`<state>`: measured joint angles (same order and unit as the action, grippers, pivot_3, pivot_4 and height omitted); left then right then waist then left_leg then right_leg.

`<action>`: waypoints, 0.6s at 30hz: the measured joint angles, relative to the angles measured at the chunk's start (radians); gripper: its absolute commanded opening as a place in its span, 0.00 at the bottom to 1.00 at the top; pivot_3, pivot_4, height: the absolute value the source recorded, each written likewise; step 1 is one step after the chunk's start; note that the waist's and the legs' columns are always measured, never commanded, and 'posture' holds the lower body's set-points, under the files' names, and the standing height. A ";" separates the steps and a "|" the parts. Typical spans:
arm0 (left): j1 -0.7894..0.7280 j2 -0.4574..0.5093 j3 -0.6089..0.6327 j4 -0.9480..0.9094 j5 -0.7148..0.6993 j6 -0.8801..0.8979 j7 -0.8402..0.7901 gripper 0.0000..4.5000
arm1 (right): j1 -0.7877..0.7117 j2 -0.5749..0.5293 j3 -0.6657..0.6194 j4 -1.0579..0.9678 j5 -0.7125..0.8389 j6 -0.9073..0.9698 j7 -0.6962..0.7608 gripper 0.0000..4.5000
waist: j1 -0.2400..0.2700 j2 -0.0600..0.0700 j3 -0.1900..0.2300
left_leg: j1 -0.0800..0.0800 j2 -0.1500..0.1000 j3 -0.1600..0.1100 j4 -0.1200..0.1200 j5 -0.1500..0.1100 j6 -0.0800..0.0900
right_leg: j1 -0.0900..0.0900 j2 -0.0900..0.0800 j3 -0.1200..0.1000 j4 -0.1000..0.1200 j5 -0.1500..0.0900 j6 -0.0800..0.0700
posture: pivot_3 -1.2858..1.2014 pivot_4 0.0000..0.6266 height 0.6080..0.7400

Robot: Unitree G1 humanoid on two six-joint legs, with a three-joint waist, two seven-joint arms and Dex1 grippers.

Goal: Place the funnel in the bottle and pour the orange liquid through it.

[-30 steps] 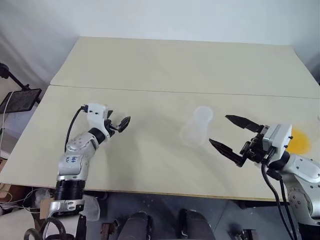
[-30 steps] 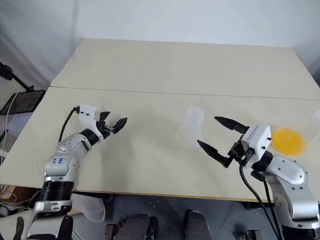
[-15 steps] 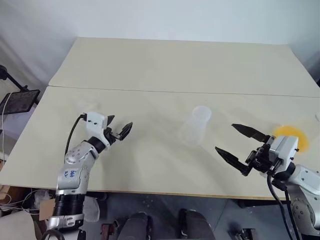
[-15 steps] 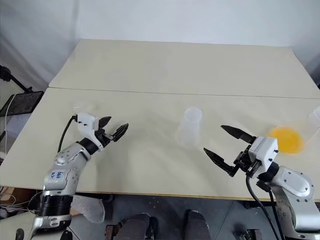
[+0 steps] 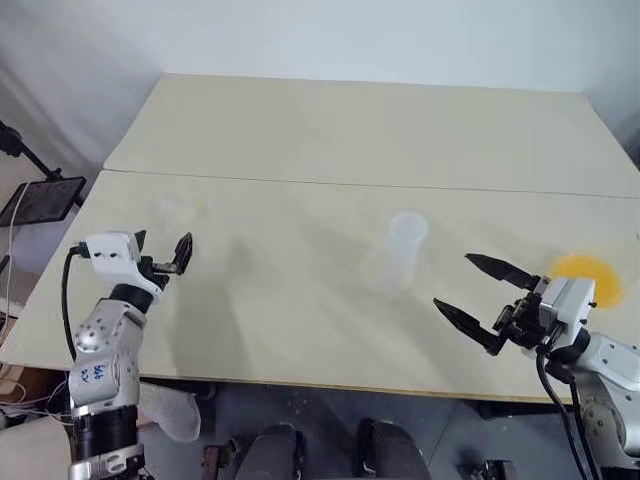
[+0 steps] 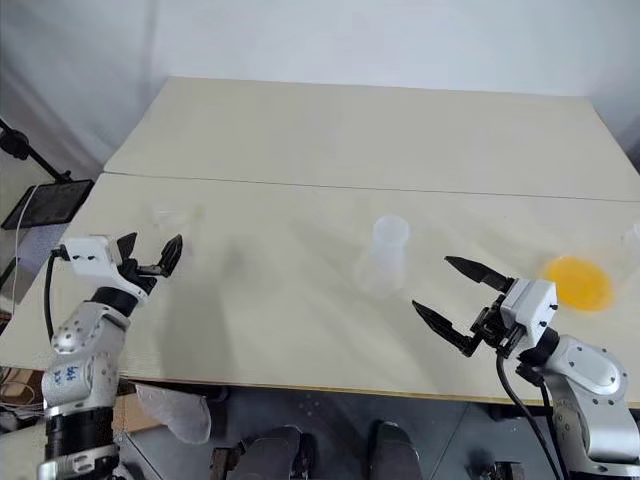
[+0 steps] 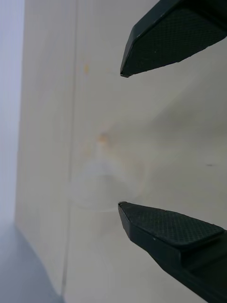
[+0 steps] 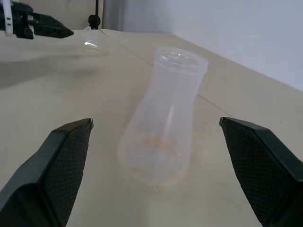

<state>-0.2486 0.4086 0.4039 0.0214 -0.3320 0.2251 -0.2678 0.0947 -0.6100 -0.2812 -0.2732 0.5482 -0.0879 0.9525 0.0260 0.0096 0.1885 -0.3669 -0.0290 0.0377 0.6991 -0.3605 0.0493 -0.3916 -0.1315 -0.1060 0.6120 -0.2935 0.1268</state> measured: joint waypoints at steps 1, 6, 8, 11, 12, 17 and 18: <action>-0.016 0.013 0.000 0.018 0.000 0.000 -0.012 1.00 | 0.000 0.002 0.000 0.000 -0.001 0.000 -0.002 1.00 | 0.000 0.000 0.000 | 0.000 0.000 0.000 0.000 0.000 0.000 | 0.000 0.000 0.000 0.000 0.000 0.000 | 0.52 0.24 1.00; -0.100 0.046 -0.028 0.132 0.000 0.006 -0.073 1.00 | -0.007 0.020 0.008 0.000 -0.013 0.000 -0.011 1.00 | 0.002 0.000 0.000 | 0.000 0.000 0.000 0.000 0.000 0.000 | 0.000 0.000 -0.002 0.000 0.000 0.000 | 0.52 0.24 1.00; -0.146 0.047 -0.051 0.206 0.002 0.015 -0.097 1.00 | -0.009 0.023 0.016 -0.001 -0.018 0.000 -0.014 1.00 | 0.003 0.000 0.000 | 0.000 -0.001 0.000 0.000 0.000 0.001 | 0.000 0.000 -0.004 0.000 0.000 0.000 | 0.52 0.24 1.00; -0.209 0.043 -0.093 0.299 0.012 0.016 -0.123 1.00 | -0.014 0.024 0.020 -0.002 -0.021 0.001 -0.023 1.00 | 0.001 0.000 0.000 | 0.000 -0.001 0.001 0.000 0.000 0.001 | 0.000 0.000 -0.005 0.000 0.000 0.001 | 0.52 0.24 1.00; -0.221 0.042 -0.103 0.315 0.017 0.015 -0.128 1.00 | -0.019 0.024 0.021 -0.002 -0.021 0.002 -0.026 1.00 | 0.000 0.000 0.000 | 0.000 -0.001 0.001 0.000 0.000 0.001 | 0.000 0.000 -0.006 0.000 0.000 0.001 | 0.52 0.24 1.00; -0.251 0.034 -0.116 0.386 0.022 0.009 -0.130 0.86 | -0.024 0.024 0.020 -0.013 -0.021 0.007 -0.041 1.00 | -0.002 0.000 0.000 | 0.000 -0.001 0.001 -0.001 0.000 0.001 | -0.001 0.001 -0.006 0.000 0.000 0.001 | 0.52 0.24 1.00; -0.251 0.033 -0.116 0.390 0.022 0.005 -0.131 0.78 | -0.021 0.024 0.020 -0.019 -0.021 0.008 -0.044 1.00 | -0.002 0.000 0.000 | 0.000 -0.001 0.001 0.000 0.000 0.001 | -0.001 0.001 -0.006 0.001 0.000 0.001 | 0.52 0.24 1.00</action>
<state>-0.4993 0.4415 0.2883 0.4116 -0.3096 0.2303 -0.3983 0.0734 -0.5864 -0.2610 -0.2925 0.5272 -0.0796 0.9083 0.0240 0.0094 0.1885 -0.3672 -0.0297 0.0385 0.6988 -0.3600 0.0501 -0.3923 -0.1308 -0.1122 0.6126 -0.2932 0.1275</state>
